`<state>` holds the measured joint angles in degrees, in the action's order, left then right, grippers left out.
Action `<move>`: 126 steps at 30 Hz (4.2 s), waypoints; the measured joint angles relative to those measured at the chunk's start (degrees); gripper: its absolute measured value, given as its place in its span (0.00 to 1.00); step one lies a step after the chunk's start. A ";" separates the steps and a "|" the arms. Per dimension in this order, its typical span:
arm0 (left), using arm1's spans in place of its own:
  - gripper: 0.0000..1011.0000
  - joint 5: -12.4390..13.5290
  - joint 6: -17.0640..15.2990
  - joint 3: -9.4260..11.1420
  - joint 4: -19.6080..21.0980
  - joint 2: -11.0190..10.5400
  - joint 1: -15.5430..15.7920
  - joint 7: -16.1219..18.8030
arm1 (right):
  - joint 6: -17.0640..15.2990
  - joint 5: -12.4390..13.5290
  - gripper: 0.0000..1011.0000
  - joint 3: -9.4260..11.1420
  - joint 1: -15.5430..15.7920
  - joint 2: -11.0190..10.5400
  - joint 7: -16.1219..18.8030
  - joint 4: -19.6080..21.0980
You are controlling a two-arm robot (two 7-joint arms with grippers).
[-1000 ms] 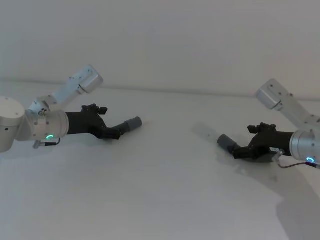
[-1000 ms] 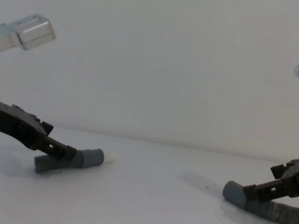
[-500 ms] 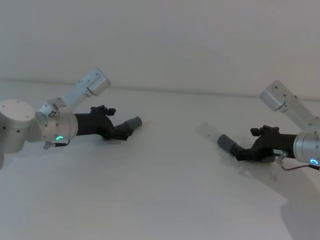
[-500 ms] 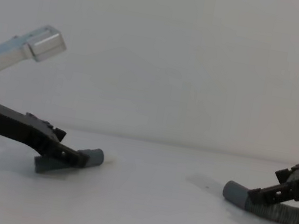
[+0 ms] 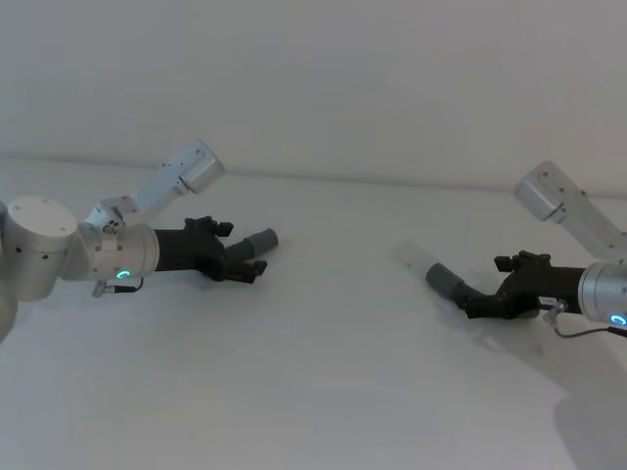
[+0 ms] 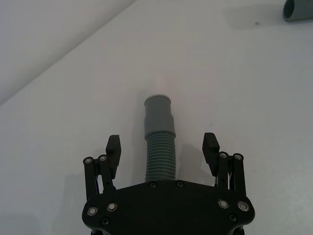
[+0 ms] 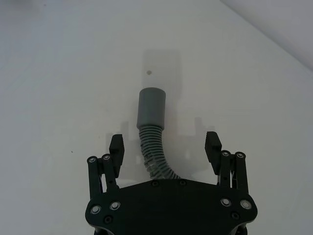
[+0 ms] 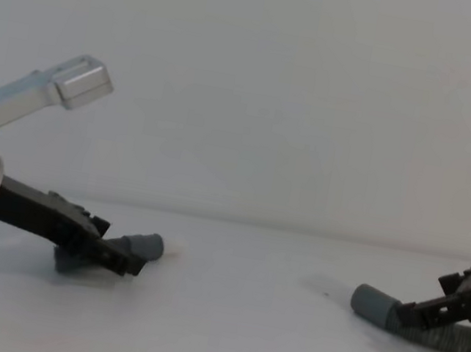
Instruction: Use both hands to pick up one end of the pipe from the table, align the ends, and insert them.
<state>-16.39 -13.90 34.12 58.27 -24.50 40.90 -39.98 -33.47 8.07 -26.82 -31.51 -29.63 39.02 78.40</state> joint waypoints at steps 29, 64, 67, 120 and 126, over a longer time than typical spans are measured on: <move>0.99 -1.09 -2.51 -1.25 0.54 -0.86 -0.32 1.76 | -1.90 1.70 0.99 -1.08 -0.41 -0.50 0.49 -1.37; 0.99 -1.01 -2.24 -1.36 0.23 -0.73 -0.11 1.93 | -1.38 2.44 0.52 -1.20 -0.35 -0.53 -0.05 -1.34; 0.99 -1.01 -2.24 -1.36 0.23 -0.73 -0.11 1.93 | -1.36 2.45 0.41 -1.20 -0.35 -0.53 -0.06 -1.33; 0.99 -1.02 -2.24 -1.35 0.23 -0.73 -0.11 1.92 | -1.29 2.47 0.68 -1.20 -0.35 -0.54 -0.13 -1.35; 0.99 -1.02 -2.24 -1.35 0.23 -0.73 -0.11 1.92 | -1.28 2.46 0.87 -1.20 -0.35 -0.55 -0.13 -1.34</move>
<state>-17.41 -16.14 32.76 58.51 -25.23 40.78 -38.06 -34.75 10.53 -28.02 -31.86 -30.18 38.88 77.06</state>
